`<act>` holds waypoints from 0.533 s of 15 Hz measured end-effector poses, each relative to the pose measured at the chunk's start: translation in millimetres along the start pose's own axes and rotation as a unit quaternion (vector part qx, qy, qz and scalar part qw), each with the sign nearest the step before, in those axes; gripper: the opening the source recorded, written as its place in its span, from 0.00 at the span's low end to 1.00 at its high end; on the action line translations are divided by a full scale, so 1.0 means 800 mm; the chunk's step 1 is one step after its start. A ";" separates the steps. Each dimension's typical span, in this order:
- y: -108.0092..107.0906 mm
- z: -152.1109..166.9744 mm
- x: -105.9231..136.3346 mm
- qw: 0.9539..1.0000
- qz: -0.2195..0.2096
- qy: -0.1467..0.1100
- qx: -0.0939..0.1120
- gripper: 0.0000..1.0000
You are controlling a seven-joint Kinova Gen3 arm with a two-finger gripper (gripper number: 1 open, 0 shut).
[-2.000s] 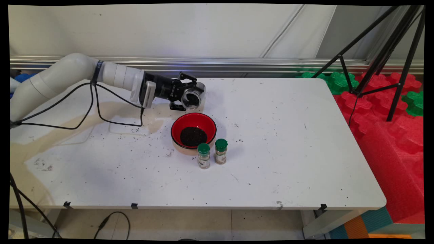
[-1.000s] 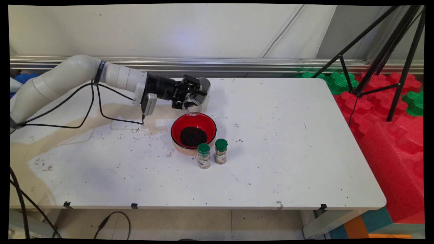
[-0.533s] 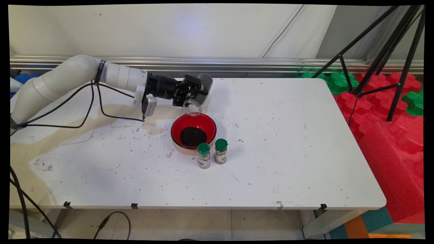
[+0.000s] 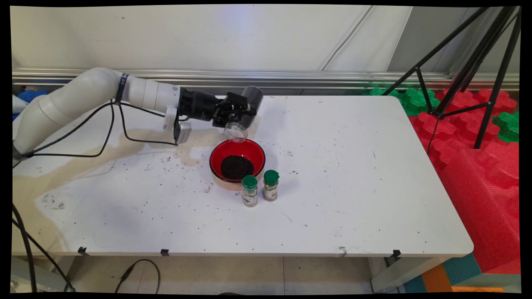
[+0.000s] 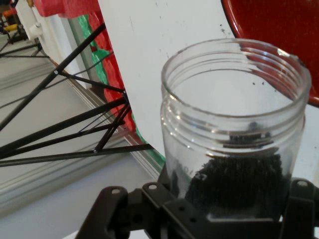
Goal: Pour the black seasoning powder in the red bowl
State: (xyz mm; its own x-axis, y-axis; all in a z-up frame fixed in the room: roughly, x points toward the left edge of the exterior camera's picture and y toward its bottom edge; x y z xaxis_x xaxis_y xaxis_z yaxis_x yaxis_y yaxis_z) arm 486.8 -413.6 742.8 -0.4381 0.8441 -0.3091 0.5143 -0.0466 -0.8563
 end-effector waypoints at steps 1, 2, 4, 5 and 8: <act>-0.001 0.000 0.001 1.000 0.007 -0.001 0.001 0.00; -0.001 -0.001 0.002 1.000 0.014 -0.001 0.002 0.00; -0.003 -0.001 0.003 1.000 0.027 -0.003 0.003 0.00; -0.003 -0.002 0.004 0.999 0.034 -0.003 0.004 0.00; -0.006 -0.002 0.006 0.999 0.051 -0.004 0.007 0.00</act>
State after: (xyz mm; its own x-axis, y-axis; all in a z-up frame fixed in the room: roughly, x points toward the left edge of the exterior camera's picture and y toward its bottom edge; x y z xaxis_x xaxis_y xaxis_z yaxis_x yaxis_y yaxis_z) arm 483.7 -408.4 746.0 -0.3903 0.8297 -0.3990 0.5471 -0.1395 -0.8253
